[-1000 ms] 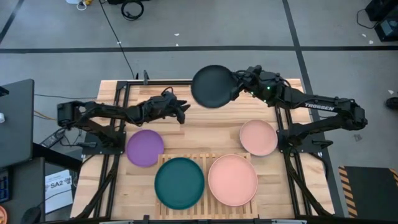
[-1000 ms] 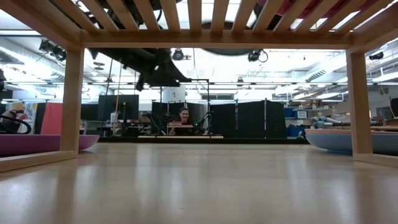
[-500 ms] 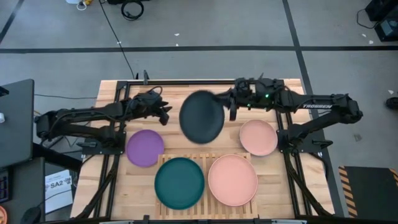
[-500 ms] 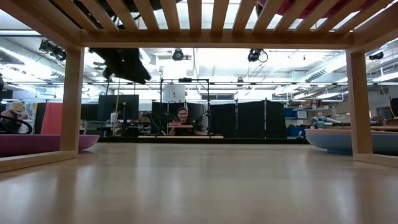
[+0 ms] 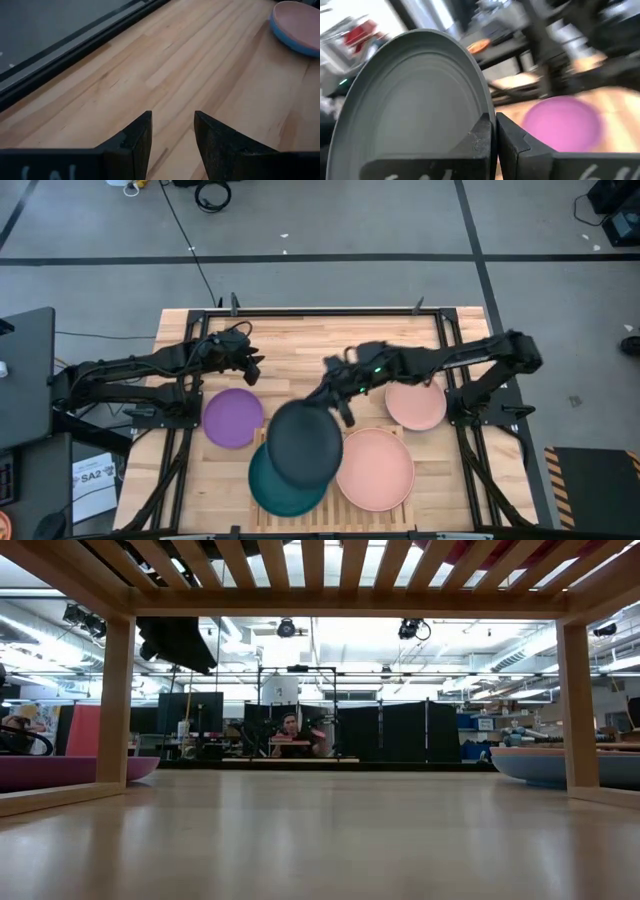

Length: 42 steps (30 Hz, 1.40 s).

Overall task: Place and stack plates onto a shelf
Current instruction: Stack the black plate on top of the dark green plate on the shelf

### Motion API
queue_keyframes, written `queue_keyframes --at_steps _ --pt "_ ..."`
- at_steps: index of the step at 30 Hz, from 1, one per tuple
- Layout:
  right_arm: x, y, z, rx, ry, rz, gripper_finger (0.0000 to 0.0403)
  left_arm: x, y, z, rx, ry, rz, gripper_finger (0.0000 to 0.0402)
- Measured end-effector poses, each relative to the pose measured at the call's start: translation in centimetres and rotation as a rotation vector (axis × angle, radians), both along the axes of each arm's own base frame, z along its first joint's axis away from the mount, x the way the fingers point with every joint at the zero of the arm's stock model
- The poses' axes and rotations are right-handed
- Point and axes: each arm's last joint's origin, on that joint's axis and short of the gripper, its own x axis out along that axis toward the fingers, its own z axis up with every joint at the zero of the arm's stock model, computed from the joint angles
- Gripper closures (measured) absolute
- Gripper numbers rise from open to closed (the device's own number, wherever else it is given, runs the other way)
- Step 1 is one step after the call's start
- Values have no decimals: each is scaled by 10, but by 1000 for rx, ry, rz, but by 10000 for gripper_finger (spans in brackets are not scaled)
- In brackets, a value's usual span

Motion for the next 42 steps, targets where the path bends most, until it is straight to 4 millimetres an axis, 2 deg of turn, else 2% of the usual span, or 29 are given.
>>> queue_keyframes --at_steps 8,17,42 --pt "40 24 -23 100 99 197 386 0 0 0 0 2 -1 249" --pt "66 28 -49 117 162 190 386 -1 0 -2 -6 24 -2 249" --pt "67 27 -57 79 199 168 375 -2 -1 -3 -11 36 -1 249"
